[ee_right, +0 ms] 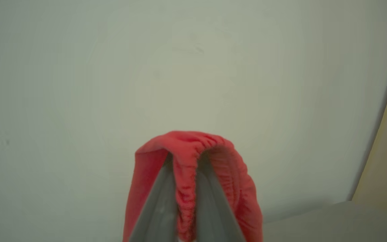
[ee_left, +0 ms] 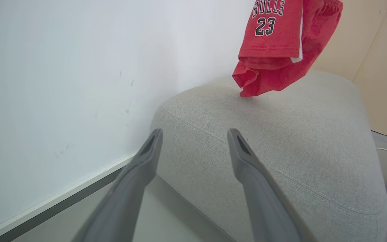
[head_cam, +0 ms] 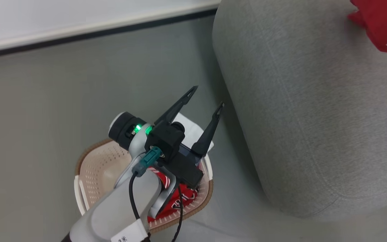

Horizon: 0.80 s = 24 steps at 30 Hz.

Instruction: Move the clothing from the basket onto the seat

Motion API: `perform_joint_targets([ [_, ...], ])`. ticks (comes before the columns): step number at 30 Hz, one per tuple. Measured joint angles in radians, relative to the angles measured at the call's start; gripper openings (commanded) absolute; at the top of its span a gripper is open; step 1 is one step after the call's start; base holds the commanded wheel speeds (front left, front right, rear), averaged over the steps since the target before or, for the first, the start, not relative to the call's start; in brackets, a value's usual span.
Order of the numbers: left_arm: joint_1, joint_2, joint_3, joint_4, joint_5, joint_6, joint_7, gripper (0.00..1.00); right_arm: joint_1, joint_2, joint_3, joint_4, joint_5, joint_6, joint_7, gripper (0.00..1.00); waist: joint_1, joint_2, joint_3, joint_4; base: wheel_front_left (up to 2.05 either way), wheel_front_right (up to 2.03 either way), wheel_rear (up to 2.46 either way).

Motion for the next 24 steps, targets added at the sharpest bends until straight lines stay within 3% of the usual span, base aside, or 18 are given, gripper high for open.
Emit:
perform_joint_targets([
  [11,-0.067,0.034,-0.002,-0.031,0.029,0.001,0.034,1.0,0.034,0.109,0.012,0.19,0.015,-0.026,-0.035,0.0,0.0001,0.0,0.163,0.016,0.0,0.0,0.0],
  [20,-0.07,0.041,-0.008,-0.018,0.049,0.0,0.035,1.0,0.087,0.201,0.061,0.314,0.013,-0.015,-0.068,0.0,0.0,-0.0001,0.237,0.015,0.0,0.0,0.0],
  [21,-0.07,0.041,-0.008,-0.016,0.049,0.0,0.035,1.0,0.093,0.207,0.063,0.325,0.013,-0.011,-0.071,0.04,0.0,0.0,0.24,0.015,0.0,0.0,0.0],
  [23,-0.07,0.042,-0.009,-0.01,0.049,-0.001,0.034,1.0,0.098,0.211,0.071,0.346,0.013,-0.001,-0.073,0.27,-0.0001,0.0,0.243,0.014,0.0,0.0,0.0],
  [24,-0.07,0.042,-0.009,-0.004,0.049,-0.001,0.034,1.0,0.098,0.211,0.075,0.353,0.012,0.002,-0.081,0.49,0.0,0.0,0.242,0.014,0.0,0.0,0.0],
])
